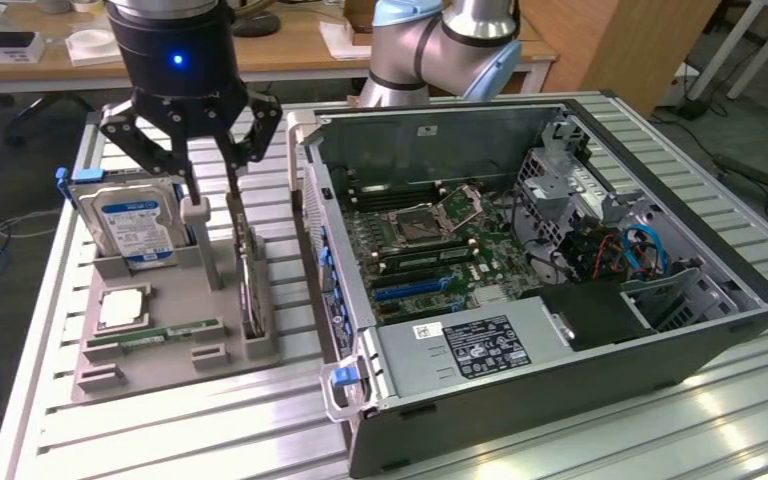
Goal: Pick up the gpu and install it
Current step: 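Pick up the gpu and move the gpu toward the slot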
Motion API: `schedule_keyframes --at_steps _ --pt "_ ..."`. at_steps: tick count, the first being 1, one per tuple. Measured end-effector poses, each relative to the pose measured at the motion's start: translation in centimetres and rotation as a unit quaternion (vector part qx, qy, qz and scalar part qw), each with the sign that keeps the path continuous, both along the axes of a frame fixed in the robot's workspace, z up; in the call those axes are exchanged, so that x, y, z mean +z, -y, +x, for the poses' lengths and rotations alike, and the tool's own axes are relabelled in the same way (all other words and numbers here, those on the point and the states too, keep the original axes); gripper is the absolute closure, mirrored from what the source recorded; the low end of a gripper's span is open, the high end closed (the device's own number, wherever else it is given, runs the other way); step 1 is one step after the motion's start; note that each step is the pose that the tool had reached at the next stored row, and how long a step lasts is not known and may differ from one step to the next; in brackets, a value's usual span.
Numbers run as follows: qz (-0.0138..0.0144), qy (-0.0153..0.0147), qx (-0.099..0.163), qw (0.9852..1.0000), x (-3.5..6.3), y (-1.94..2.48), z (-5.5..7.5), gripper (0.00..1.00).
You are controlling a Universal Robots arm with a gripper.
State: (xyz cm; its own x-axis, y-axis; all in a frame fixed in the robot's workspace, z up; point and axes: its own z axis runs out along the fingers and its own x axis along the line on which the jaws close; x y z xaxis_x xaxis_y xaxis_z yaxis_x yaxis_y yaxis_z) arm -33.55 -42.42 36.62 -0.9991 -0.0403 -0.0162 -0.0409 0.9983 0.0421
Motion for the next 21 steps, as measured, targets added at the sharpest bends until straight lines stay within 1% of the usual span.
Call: schedule_keyframes --at_steps 4,11,21 --pt "0.0000 -0.0001 0.000 1.0000 -0.20 0.00 0.0 0.58" --pt "0.0000 0.0000 0.001 1.0000 -0.86 0.10 0.0 0.58" --pt "0.0000 0.0000 0.002 1.0000 -1.76 0.58 0.0 0.58"
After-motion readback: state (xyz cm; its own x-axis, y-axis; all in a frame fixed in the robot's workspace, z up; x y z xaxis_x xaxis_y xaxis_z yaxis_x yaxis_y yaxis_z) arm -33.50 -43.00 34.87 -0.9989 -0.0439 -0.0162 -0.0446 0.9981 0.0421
